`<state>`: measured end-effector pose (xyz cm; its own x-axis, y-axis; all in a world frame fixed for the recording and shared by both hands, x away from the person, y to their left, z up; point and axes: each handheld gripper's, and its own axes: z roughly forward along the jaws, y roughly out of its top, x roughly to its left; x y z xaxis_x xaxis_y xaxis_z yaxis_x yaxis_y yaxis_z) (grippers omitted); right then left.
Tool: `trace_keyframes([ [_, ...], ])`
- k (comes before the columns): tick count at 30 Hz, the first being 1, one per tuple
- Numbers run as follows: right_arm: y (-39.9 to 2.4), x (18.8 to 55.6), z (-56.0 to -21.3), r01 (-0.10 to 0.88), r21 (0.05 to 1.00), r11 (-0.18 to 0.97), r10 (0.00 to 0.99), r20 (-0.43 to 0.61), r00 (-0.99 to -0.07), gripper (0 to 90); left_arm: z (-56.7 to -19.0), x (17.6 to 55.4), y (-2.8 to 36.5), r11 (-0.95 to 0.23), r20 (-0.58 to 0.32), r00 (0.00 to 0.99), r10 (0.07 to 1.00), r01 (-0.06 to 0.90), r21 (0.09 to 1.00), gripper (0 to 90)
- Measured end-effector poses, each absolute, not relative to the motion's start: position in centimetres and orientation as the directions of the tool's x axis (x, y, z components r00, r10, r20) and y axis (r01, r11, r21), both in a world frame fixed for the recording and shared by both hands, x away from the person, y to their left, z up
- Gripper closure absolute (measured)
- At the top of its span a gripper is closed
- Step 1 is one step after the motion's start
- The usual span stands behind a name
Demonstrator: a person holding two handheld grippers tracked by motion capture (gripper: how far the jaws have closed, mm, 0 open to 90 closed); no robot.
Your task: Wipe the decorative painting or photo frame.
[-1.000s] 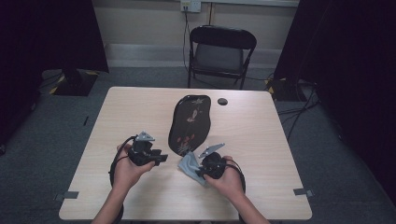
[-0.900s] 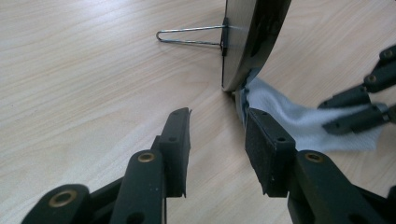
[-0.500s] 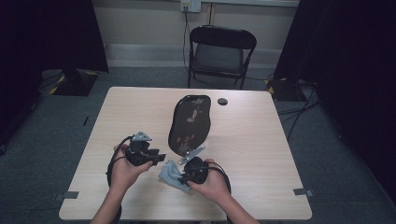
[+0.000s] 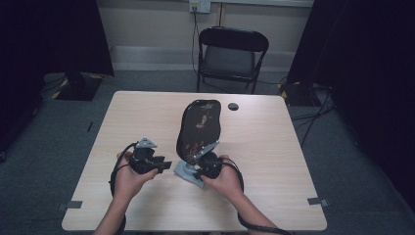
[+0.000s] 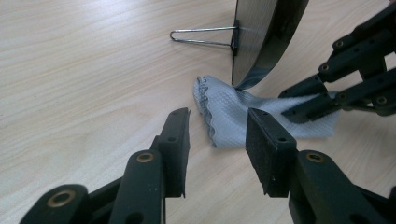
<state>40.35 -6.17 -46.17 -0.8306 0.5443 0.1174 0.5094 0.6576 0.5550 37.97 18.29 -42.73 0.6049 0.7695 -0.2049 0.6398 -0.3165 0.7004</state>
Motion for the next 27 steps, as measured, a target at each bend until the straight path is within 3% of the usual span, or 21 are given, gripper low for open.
trace_keyframes([
  [16, -6.3, 40.5, -45.0, 0.496, 0.572, 0.653, 0.543, 0.104, -0.833, 80.4, -42.8, 37.9, 18.5, -0.31, -0.207, 0.599, 0.774, 0.642, 0.701, 59.0],
  [27, -6.0, 39.9, -42.3, 0.456, 0.602, 0.655, 0.515, 0.086, -0.853, 80.5, -43.0, 37.7, 18.6, -0.313, -0.208, 0.596, 0.776, 0.65, 0.693, 58.8],
])
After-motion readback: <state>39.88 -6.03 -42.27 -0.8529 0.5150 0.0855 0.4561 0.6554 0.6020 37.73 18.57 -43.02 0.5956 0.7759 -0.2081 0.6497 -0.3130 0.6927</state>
